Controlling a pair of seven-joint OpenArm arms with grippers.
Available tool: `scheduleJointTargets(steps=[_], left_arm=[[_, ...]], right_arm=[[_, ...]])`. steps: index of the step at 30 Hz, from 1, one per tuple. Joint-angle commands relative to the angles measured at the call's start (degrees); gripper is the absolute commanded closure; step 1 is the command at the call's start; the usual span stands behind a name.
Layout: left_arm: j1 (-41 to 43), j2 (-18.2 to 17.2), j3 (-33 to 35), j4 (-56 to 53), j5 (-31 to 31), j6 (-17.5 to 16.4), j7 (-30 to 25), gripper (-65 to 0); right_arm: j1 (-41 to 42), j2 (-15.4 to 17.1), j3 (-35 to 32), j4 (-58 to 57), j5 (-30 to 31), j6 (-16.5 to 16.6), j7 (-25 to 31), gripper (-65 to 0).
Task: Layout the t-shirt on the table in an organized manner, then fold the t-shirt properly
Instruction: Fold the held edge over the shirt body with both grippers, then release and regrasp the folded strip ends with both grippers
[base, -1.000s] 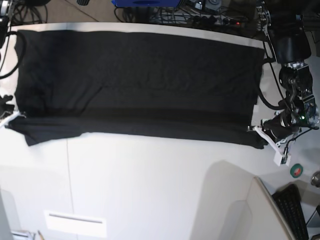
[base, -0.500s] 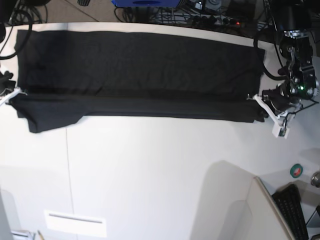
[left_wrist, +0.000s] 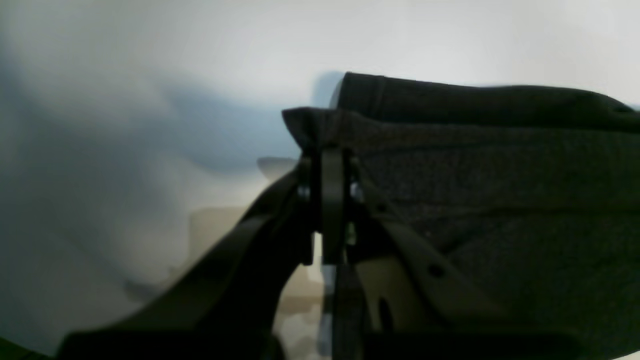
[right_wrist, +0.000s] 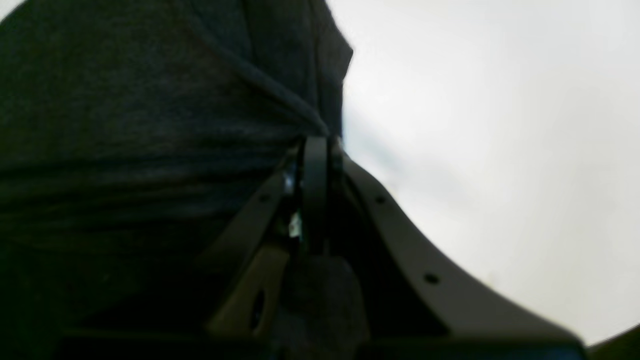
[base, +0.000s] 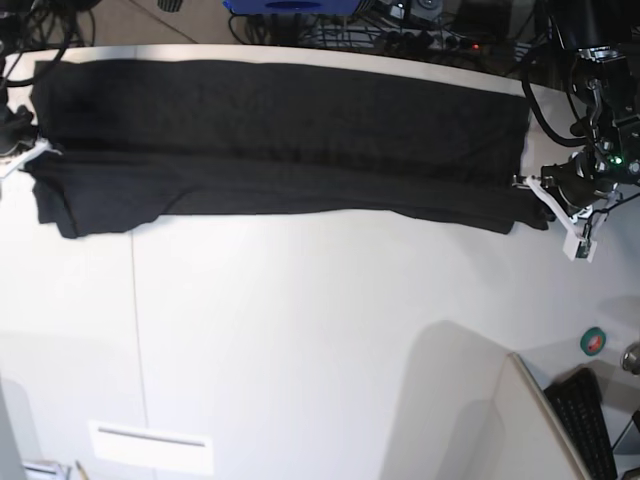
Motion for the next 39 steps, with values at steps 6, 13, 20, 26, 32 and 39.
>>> scheduleJointTargets(steps=[6, 13, 20, 26, 32, 39], left_arm=[[0.2, -1.2, -0.4, 0.9, 0.2, 0.4, -0.7, 0.0], [0.9, -1.2, -0.4, 0.5, 0.4, 0.4, -0.8, 0.0], [0.6, -0.7, -0.4, -2.3, 4.9, 0.4, -1.0, 0.0], [0.5, -0.7, -0.4, -2.1, 5.2, 0.4, -1.0, 0.0], [0.5, -0.7, -0.7, -2.3, 5.4, 0.4, -1.0, -9.1], [0.9, -0.7, -2.3, 2.4, 4.8, 0.4, -1.0, -48.2]], right_arm=[[-2.2, -0.9, 0.7, 1.0, 0.2, -0.1, 1.0, 0.0], [-3.2, -1.0, 0.7, 1.0, 0.2, -0.1, 1.0, 0.0], [-4.4, -2.2, 0.6, 2.3, 0.2, -0.1, 1.0, 0.0], [-4.0, -2.7, 0.3, 2.2, 0.2, -0.1, -0.2, 0.0], [-3.1, -2.7, 0.8, 2.7, 0.2, -0.1, -6.0, -3.5], [-5.6, -6.0, 2.4, 14.4, 0.3, -0.2, -4.5, -21.3]])
